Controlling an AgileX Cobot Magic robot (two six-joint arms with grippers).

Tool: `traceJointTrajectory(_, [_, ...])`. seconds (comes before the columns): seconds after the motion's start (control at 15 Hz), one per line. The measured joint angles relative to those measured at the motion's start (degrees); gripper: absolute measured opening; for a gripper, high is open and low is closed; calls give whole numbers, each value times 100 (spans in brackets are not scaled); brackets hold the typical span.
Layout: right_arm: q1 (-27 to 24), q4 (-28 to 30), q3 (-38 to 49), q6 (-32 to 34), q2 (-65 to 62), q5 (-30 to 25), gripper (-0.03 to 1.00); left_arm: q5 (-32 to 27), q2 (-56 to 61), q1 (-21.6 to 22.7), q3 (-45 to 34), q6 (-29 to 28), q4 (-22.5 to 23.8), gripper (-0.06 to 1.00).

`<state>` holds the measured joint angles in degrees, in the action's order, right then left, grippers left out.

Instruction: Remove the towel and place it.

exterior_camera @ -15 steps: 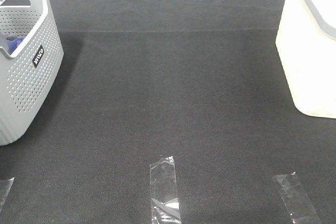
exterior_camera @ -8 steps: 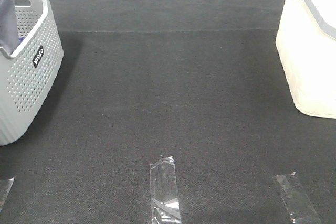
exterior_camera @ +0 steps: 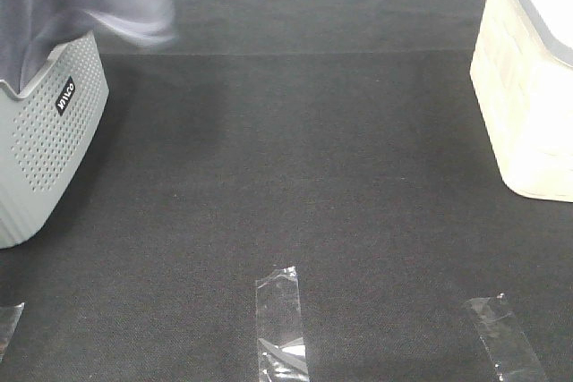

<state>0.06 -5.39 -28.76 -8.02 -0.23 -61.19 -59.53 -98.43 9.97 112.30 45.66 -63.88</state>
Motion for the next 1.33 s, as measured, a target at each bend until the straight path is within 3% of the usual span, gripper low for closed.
traceJointTrajectory(0.07, [0,0,0,0,0,0,68,-206,74,-63,0,218,-544,0])
traceJointTrajectory(0.2, [0,-23,0,0,11,0,68,-556,143,-367,0,527,-1123,0])
traceJointTrajectory(0.33, [0,-264,0,-74,504,0,68,-951,149,-1054,0,819,-1203,0])
traceJointTrajectory(0.4, [0,-264,0,-74,504,0,68,-951,149,-1054,0,819,-1203,0])
traceJointTrajectory(0.53, [17,-539,0,-246,951,11,68,-991,149,-1570,0,980,-1203,0])
traceJointTrajectory(0.73, [189,-1301,-63,-842,1455,636,68,-1014,149,-2103,0,1054,-1129,0])
traceJointTrajectory(0.93, [195,-2773,-63,-2086,2217,1238,68,-1026,149,-2699,0,1066,-951,0])
traceJointTrajectory(1.0, [195,-3667,-63,-2962,2693,1266,68,-1026,149,-2882,0,1066,-922,0])
traceJointTrajectory(1.13, [195,-4778,-63,-4337,3421,1272,68,-1026,149,-3226,0,1066,-848,0])
traceJointTrajectory(1.33, [195,-5856,-63,-5947,4578,1283,68,-1026,149,-3587,0,1066,-773,0])
